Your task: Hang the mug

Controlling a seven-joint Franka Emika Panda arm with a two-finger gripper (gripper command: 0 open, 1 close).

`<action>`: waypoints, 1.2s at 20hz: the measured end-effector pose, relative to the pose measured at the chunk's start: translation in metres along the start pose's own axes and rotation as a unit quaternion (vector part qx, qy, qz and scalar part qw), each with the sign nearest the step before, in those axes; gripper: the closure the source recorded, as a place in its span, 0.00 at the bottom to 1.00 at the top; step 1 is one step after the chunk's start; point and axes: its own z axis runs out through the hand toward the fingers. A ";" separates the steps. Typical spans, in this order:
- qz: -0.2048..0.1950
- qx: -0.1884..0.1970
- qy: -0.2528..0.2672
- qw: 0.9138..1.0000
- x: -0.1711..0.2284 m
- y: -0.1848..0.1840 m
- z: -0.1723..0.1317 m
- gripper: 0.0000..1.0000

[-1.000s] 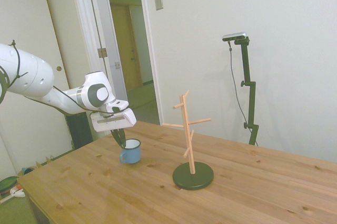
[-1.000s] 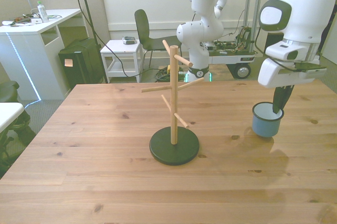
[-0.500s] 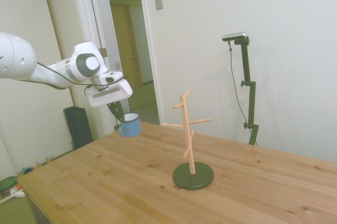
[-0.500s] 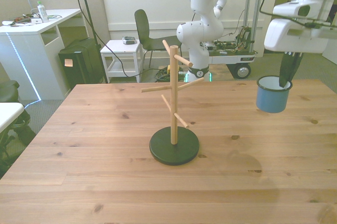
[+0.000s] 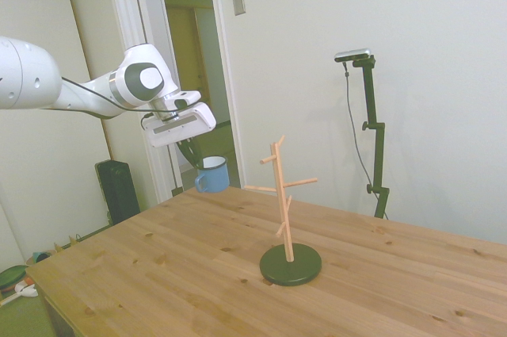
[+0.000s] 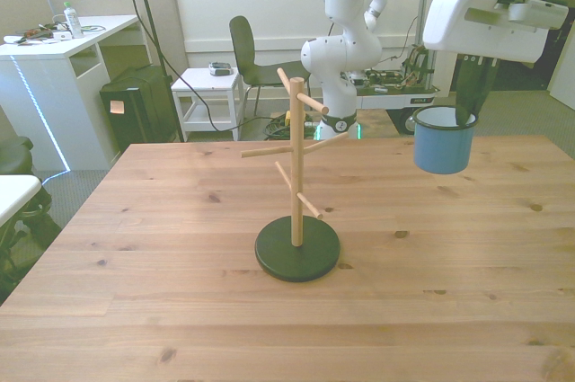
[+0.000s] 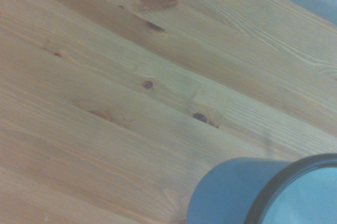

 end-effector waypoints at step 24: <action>0.029 0.001 -0.008 1.000 0.054 0.085 0.007 1.00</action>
